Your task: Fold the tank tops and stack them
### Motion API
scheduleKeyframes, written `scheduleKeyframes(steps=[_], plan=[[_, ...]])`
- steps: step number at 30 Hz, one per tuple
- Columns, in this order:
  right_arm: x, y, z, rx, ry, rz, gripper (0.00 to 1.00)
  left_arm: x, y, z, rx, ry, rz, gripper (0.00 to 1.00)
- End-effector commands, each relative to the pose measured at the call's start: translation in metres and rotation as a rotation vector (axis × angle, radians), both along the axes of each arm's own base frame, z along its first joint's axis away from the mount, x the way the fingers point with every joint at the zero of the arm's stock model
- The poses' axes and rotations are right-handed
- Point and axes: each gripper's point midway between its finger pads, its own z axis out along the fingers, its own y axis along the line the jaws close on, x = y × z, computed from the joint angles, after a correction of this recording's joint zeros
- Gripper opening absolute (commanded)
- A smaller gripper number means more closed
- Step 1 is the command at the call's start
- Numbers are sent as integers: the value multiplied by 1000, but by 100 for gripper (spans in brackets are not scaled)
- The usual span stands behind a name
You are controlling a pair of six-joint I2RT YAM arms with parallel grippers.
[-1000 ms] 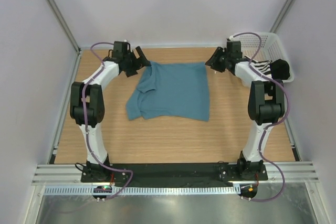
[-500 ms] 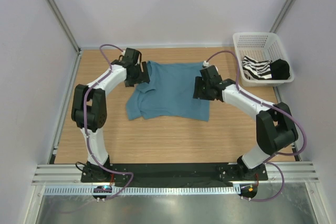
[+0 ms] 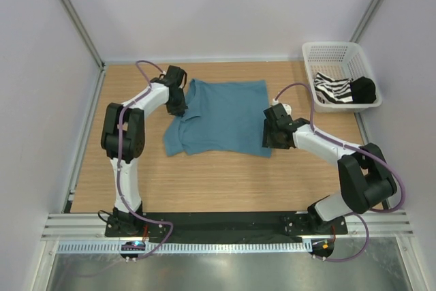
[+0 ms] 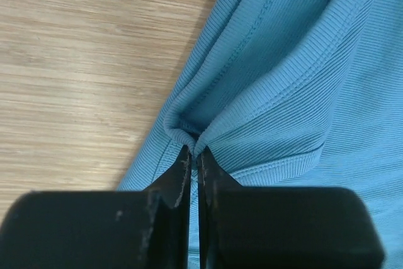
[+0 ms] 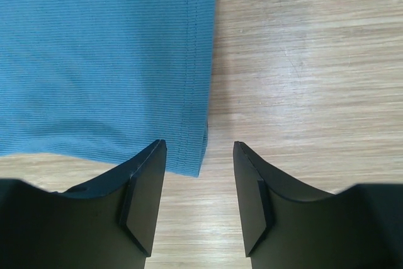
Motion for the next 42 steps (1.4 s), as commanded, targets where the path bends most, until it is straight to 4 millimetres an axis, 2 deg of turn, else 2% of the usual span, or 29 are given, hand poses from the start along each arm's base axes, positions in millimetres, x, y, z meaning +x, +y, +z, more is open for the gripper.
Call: scheduleKeyframes(steps=[1, 8, 11, 12, 14, 15, 17, 18, 19, 20, 21, 22, 23, 24, 25, 26, 29, 35, 37, 38, 39, 40, 41, 42], plan=[[1, -1, 17, 4, -61, -31, 54, 18, 7, 25, -10, -65, 19, 0], [-15, 14, -10, 78, 20, -8, 53, 28, 17, 43, -90, -90, 43, 0], [-18, 14, -22, 75, 45, -11, 48, 37, 30, 48, -99, -107, 71, 0], [-18, 13, -24, 74, 46, -15, 42, 42, 28, 54, -128, -116, 67, 0], [-20, 13, -26, 72, 53, -19, 31, 48, 36, 55, -133, -113, 82, 0], [-20, 12, -25, 72, 51, -26, 28, 56, 42, 63, -133, -132, 94, 0], [-22, 9, -23, 67, 43, -31, 23, 66, 48, 61, -124, -136, 108, 0], [-22, 6, -20, 62, 34, -48, 15, 77, 53, 71, -126, -164, 120, 0], [-23, 5, -19, 59, 30, -52, 11, 84, 56, 62, -124, -154, 128, 0], [-23, 3, -18, 56, 26, -59, 1, 96, 58, 73, -130, -188, 134, 0], [-25, 3, -15, 58, 24, -60, 1, 102, 63, 70, -129, -190, 144, 0], [-24, 3, -14, 61, 20, -67, 1, 108, 65, 59, -131, -175, 147, 0], [-25, 2, -14, 56, 22, -70, 1, 119, 66, 65, -137, -201, 145, 0], [-25, 1, -12, 58, 20, -71, 1, 123, 71, 61, -134, -195, 153, 0], [-24, 1, -11, 59, 16, -75, 1, 126, 75, 46, -124, -172, 153, 0], [-25, 0, -11, 54, 18, -77, 1, 134, 78, 52, -125, -190, 156, 0], [-25, 1, -8, 60, 16, -78, 1, 137, 93, 38, -125, -161, 182, 0], [-31, -4, -8, 37, 34, -84, 1, 138, 102, 23, -137, -140, 202, 1], [-34, -10, -8, 20, 33, -93, 1, 135, 98, 20, -155, -129, 190, 11], [-37, -11, -7, 20, 33, -92, 1, 130, 95, 19, -169, -118, 189, 38], [-38, -11, -8, 18, 36, -92, 1, 133, 95, 28, -172, -139, 189, 50], [-39, -11, -8, 20, 35, -91, 1, 125, 93, 22, -177, -120, 187, 57], [-37, -10, -5, 30, 23, -91, 2, 126, 91, 25, -187, -138, 183, 62], [-36, -10, -4, 34, 18, -92, 3, 125, 91, 43, -194, -174, 184, 68]])
